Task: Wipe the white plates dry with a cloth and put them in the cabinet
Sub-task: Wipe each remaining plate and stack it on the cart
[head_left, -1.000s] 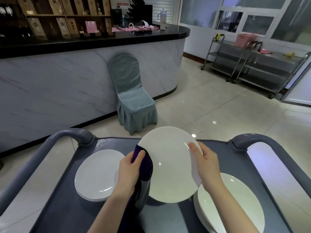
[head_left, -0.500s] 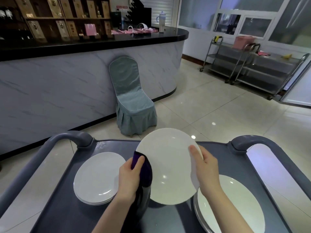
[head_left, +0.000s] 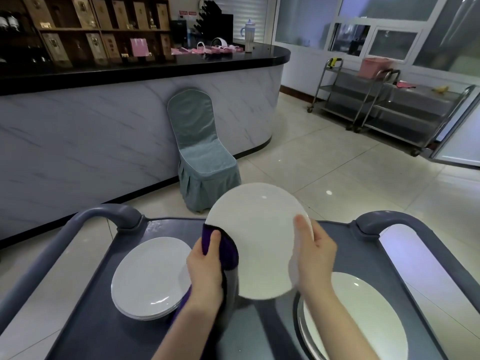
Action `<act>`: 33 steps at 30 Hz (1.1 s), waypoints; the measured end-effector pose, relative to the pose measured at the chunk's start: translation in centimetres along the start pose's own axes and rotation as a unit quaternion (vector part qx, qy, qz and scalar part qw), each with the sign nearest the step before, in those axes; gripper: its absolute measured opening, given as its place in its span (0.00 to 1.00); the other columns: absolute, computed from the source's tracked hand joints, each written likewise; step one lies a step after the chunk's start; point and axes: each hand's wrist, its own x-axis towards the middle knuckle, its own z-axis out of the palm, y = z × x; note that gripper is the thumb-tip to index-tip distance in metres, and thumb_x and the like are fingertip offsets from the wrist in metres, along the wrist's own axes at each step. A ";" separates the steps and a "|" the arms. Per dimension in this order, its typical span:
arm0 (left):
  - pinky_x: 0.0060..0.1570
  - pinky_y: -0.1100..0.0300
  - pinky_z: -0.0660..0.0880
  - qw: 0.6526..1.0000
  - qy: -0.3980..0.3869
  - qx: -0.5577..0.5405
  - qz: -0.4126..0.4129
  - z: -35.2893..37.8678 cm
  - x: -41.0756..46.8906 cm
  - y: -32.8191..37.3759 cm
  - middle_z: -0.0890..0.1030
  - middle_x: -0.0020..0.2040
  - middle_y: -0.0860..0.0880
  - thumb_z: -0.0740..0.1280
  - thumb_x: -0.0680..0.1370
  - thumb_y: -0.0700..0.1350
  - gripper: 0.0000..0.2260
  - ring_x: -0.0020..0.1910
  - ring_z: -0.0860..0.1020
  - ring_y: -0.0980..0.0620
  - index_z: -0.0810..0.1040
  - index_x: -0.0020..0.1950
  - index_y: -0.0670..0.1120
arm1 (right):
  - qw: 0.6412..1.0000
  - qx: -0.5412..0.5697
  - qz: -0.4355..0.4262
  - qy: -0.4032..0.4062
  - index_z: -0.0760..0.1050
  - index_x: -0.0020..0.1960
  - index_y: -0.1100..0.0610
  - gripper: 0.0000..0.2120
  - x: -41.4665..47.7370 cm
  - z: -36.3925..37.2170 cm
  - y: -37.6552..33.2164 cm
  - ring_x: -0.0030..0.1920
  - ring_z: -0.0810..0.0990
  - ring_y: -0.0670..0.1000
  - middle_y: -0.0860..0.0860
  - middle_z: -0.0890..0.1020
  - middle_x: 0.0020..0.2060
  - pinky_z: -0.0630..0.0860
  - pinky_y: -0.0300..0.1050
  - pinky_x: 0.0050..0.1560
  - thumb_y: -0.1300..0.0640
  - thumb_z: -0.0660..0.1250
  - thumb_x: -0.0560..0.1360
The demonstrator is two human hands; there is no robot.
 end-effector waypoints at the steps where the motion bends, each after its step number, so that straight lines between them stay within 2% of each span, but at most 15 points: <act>1: 0.46 0.56 0.78 0.998 0.040 -0.041 -0.022 0.8 -0.7 -0.3 0.85 0.44 0.49 0.68 0.80 0.47 0.06 0.43 0.82 0.51 0.82 0.45 0.49 | 0.998 0.028 0.008 0.057 0.70 0.31 0.49 0.19 -1.0 1.0 0.5 0.30 0.67 0.45 0.41 0.69 0.27 0.66 0.35 0.32 0.51 0.64 0.80; 3: 0.44 0.59 0.76 0.994 0.076 -0.067 -0.030 1.7 -1.1 -0.3 0.85 0.44 0.51 0.68 0.80 0.49 0.06 0.43 0.82 0.54 0.82 0.46 0.50 | 0.993 0.032 0.021 0.113 0.75 0.41 0.43 0.12 -2.5 1.9 1.7 0.32 0.76 0.38 0.38 0.79 0.32 0.70 0.28 0.32 0.48 0.60 0.82; 4: 0.43 0.60 0.76 0.995 0.072 -0.063 -0.025 1.7 -0.7 -0.1 0.85 0.43 0.52 0.68 0.80 0.49 0.06 0.42 0.82 0.54 0.82 0.46 0.50 | 0.994 0.021 0.033 0.100 0.76 0.47 0.44 0.09 -2.8 1.7 2.4 0.36 0.79 0.36 0.37 0.81 0.36 0.73 0.29 0.34 0.47 0.58 0.83; 7: 0.41 0.60 0.76 0.999 0.045 -0.009 0.001 0.4 1.1 1.0 0.84 0.37 0.55 0.68 0.80 0.47 0.07 0.40 0.81 0.54 0.82 0.43 0.48 | 0.997 -0.054 0.058 -0.012 0.75 0.50 0.48 0.06 -1.1 -0.3 2.8 0.40 0.79 0.43 0.40 0.80 0.38 0.73 0.40 0.41 0.48 0.62 0.81; 11: 0.37 0.66 0.77 0.985 -0.089 0.122 0.082 -1.5 2.6 2.0 0.85 0.38 0.54 0.69 0.79 0.45 0.09 0.37 0.82 0.58 0.83 0.40 0.53 | 0.976 -0.149 -0.027 -0.159 0.77 0.47 0.49 0.02 2.7 -2.4 -0.3 0.37 0.78 0.41 0.42 0.81 0.36 0.72 0.31 0.38 0.53 0.69 0.78; 12: 0.35 0.68 0.76 0.971 -0.134 0.166 0.106 -1.7 2.8 2.3 0.85 0.38 0.55 0.70 0.78 0.45 0.09 0.37 0.82 0.60 0.83 0.39 0.55 | 0.953 -0.203 -0.052 -0.217 0.78 0.46 0.48 0.02 3.6 -2.5 -1.2 0.37 0.78 0.39 0.41 0.82 0.37 0.71 0.30 0.38 0.52 0.70 0.78; 15: 0.35 0.69 0.73 0.910 -0.263 0.279 0.155 -1.5 3.4 3.0 0.84 0.37 0.55 0.72 0.76 0.45 0.07 0.35 0.80 0.62 0.82 0.40 0.56 | 0.838 -0.381 -0.099 -0.379 0.76 0.38 0.49 0.12 4.3 -1.7 -2.5 0.33 0.71 0.40 0.41 0.76 0.31 0.65 0.35 0.34 0.46 0.68 0.78; 17: 0.36 0.69 0.73 0.886 -0.318 0.300 0.156 -1.2 3.1 2.9 0.84 0.37 0.55 0.72 0.76 0.47 0.06 0.35 0.79 0.61 0.82 0.41 0.57 | 0.809 -0.405 -0.103 -0.414 0.72 0.35 0.54 0.18 3.8 -1.2 -2.3 0.31 0.67 0.41 0.42 0.71 0.29 0.61 0.37 0.32 0.44 0.67 0.78; 20: 0.38 0.64 0.76 0.902 -0.289 0.285 0.151 -1.5 2.7 2.6 0.84 0.39 0.54 0.71 0.77 0.47 0.06 0.38 0.81 0.57 0.82 0.42 0.57 | 0.842 -0.365 -0.131 -0.376 0.67 0.34 0.58 0.22 3.4 -1.4 -1.6 0.31 0.64 0.43 0.44 0.67 0.28 0.58 0.40 0.32 0.46 0.67 0.79; 22: 0.39 0.62 0.78 0.939 -0.216 0.238 0.121 -2.2 2.4 2.1 0.85 0.40 0.53 0.70 0.78 0.47 0.05 0.40 0.83 0.54 0.83 0.44 0.56 | 0.892 -0.315 -0.102 -0.309 0.68 0.34 0.60 0.21 3.3 -1.9 -1.4 0.31 0.64 0.45 0.46 0.67 0.29 0.59 0.41 0.33 0.48 0.68 0.78; 25: 0.42 0.58 0.81 0.992 -0.109 0.054 -0.030 -2.1 0.8 0.4 0.87 0.44 0.49 0.67 0.80 0.48 0.07 0.45 0.85 0.51 0.84 0.47 0.50 | 0.987 -0.110 0.013 -0.121 0.70 0.34 0.62 0.20 1.7 -1.3 0.1 0.32 0.68 0.47 0.47 0.71 0.29 0.66 0.37 0.34 0.52 0.69 0.78; 27: 0.45 0.56 0.80 0.995 -0.041 -0.027 -0.092 -1.3 0.0 -0.5 0.86 0.47 0.47 0.66 0.81 0.48 0.08 0.46 0.85 0.50 0.83 0.49 0.46 | 0.995 0.025 0.092 0.014 0.73 0.33 0.57 0.17 -0.4 0.0 2.1 0.31 0.73 0.47 0.46 0.76 0.29 0.71 0.38 0.36 0.51 0.67 0.79; 28: 0.45 0.55 0.80 0.994 -0.018 -0.038 -0.098 -1.0 -0.2 -0.9 0.86 0.48 0.46 0.67 0.81 0.48 0.09 0.46 0.84 0.49 0.82 0.49 0.45 | 0.991 0.038 0.115 0.056 0.77 0.36 0.53 0.15 -1.4 0.5 3.0 0.31 0.78 0.45 0.43 0.80 0.30 0.74 0.36 0.36 0.49 0.65 0.80; 30: 0.48 0.51 0.81 0.995 -0.004 -0.023 -0.094 -0.9 0.0 -1.0 0.86 0.47 0.44 0.67 0.81 0.47 0.09 0.46 0.83 0.48 0.82 0.47 0.43 | 0.988 0.021 0.139 0.060 0.80 0.45 0.48 0.11 -2.7 0.5 4.2 0.39 0.84 0.41 0.40 0.85 0.37 0.76 0.37 0.38 0.46 0.63 0.81; 33: 0.49 0.48 0.80 0.997 -0.034 0.028 -0.061 -2.0 1.2 0.0 0.86 0.45 0.44 0.67 0.80 0.47 0.10 0.45 0.84 0.46 0.84 0.44 0.45 | 0.989 -0.051 0.133 -0.050 0.79 0.50 0.47 0.06 -1.4 -0.9 3.9 0.45 0.83 0.45 0.43 0.85 0.43 0.78 0.41 0.45 0.48 0.64 0.80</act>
